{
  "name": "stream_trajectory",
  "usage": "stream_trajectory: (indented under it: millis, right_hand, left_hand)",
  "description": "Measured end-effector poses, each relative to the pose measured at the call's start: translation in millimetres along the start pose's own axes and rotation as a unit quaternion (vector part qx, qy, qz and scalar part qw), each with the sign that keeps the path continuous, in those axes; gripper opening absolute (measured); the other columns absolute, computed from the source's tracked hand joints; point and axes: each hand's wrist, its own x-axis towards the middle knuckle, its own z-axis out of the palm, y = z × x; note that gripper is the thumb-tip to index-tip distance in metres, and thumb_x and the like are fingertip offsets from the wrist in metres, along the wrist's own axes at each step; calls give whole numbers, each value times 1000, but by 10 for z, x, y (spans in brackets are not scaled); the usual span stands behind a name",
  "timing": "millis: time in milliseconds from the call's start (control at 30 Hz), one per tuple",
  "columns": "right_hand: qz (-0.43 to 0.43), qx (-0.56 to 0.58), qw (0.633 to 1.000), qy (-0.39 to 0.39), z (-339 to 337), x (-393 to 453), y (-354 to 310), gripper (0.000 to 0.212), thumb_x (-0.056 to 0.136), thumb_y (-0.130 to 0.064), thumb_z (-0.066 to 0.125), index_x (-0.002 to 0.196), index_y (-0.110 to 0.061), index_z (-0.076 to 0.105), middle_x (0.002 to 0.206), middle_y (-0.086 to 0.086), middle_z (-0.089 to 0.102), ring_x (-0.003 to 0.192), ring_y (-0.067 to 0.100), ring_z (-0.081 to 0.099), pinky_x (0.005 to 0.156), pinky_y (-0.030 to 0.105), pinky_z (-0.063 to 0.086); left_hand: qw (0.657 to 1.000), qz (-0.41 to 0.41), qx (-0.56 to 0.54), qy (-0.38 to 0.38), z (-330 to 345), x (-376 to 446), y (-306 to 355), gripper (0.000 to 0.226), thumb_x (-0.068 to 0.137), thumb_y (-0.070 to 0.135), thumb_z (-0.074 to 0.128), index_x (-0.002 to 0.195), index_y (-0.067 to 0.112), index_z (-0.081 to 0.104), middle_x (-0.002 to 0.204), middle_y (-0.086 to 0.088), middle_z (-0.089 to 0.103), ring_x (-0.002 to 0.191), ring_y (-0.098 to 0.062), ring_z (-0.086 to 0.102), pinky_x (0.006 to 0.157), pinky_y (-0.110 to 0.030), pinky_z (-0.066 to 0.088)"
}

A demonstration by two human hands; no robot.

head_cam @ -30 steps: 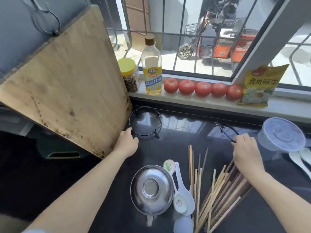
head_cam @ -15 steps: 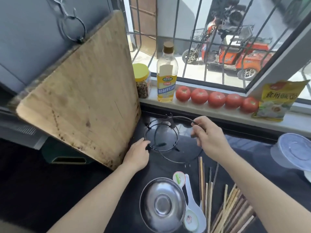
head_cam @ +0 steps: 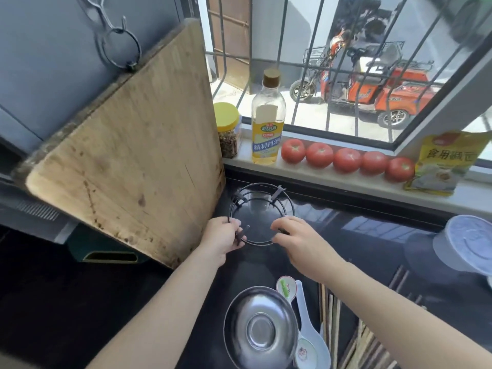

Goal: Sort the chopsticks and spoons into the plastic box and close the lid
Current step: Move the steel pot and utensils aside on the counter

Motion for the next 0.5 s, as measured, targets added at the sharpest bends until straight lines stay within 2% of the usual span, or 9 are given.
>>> stream_trajectory:
  millis: [67, 133, 233, 300, 367, 433, 500]
  right_hand:
    - [30, -21, 999, -16, 71, 107, 53, 32, 69, 15, 62, 89, -9, 68, 125, 14, 56, 89, 34, 59, 77, 39, 52]
    - [54, -33, 998, -30, 156, 179, 94, 28, 71, 11, 66, 88, -10, 67, 136, 15, 52, 82, 33, 61, 65, 35, 52]
    - [58, -32, 997, -33, 280, 250, 159, 27, 69, 9, 71, 86, -10, 66, 127, 16, 57, 77, 35, 62, 59, 35, 49]
    - [59, -29, 998, -22, 343, 285, 206, 24, 68, 7, 71, 85, -9, 66, 117, 15, 60, 80, 35, 62, 63, 36, 53]
    - [52, -48, 997, -12, 391, 287, 238, 19, 70, 5, 67, 83, -10, 67, 111, 13, 61, 85, 33, 59, 69, 39, 54]
    - [48, -66, 997, 1, 415, 254, 251, 19, 75, 1, 52, 81, -11, 66, 109, 12, 61, 87, 32, 56, 71, 40, 53]
    - [48, -71, 996, 22, 437, 197, 254, 30, 77, -6, 36, 78, -12, 66, 105, 10, 62, 84, 30, 55, 70, 38, 51]
  left_hand:
    - [995, 44, 65, 57, 17, 145, 44, 26, 101, 12, 51, 75, 9, 55, 74, -8, 56, 57, -18, 65, 52, -30, 58]
    - [970, 88, 204, 104, 7, 326, 44, 32, 94, 29, 50, 70, 12, 62, 83, -10, 69, 75, -28, 74, 65, -42, 63]
    - [901, 115, 391, 150, 25, 409, 45, 31, 99, 30, 51, 98, 9, 74, 106, -16, 70, 99, -37, 66, 82, -38, 52]
    - [882, 115, 431, 154, 44, 422, 33, 32, 102, 28, 51, 108, 5, 72, 115, -17, 67, 108, -37, 62, 87, -37, 48]
    - [885, 107, 429, 146, 51, 484, -25, 32, 101, 30, 51, 109, 6, 71, 117, -17, 66, 109, -37, 62, 88, -38, 48]
    - [887, 105, 429, 136, 68, 526, -89, 32, 101, 31, 52, 106, 6, 70, 115, -17, 68, 109, -37, 61, 86, -38, 48]
    - [888, 110, 424, 138, 86, 529, -116, 30, 101, 31, 52, 103, 6, 69, 113, -16, 68, 107, -37, 61, 83, -38, 46]
